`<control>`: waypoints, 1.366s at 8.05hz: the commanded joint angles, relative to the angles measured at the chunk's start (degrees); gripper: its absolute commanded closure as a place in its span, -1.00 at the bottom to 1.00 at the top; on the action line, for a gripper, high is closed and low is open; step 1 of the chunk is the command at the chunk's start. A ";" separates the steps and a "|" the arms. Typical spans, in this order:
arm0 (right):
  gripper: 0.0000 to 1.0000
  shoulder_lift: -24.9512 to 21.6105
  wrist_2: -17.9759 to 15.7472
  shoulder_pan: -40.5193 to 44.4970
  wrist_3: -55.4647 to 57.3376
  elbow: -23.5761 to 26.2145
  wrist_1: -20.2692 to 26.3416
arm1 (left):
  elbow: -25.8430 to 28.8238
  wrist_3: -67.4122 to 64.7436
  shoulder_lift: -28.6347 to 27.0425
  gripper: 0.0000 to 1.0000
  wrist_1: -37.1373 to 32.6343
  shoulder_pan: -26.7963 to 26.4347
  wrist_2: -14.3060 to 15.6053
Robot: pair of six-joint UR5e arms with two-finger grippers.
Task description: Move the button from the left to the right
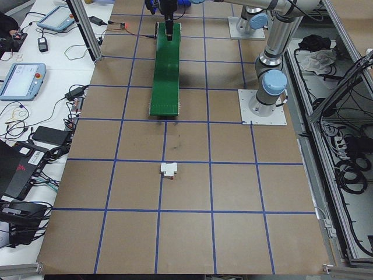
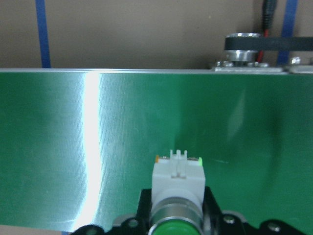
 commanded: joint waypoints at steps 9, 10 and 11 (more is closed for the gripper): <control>1.00 -6.64 -7.50 -45.62 -49.06 -11.67 17.36 | -0.08 0.00 0.00 -1.00 0.00 0.00 0.02; 1.00 -5.76 -6.90 -49.66 -52.58 -11.75 14.63 | -0.08 0.00 0.00 -1.00 0.00 0.00 0.02; 1.00 -3.83 -7.16 -51.00 -57.14 -11.75 11.56 | -0.08 0.00 0.00 -1.00 0.00 0.00 0.02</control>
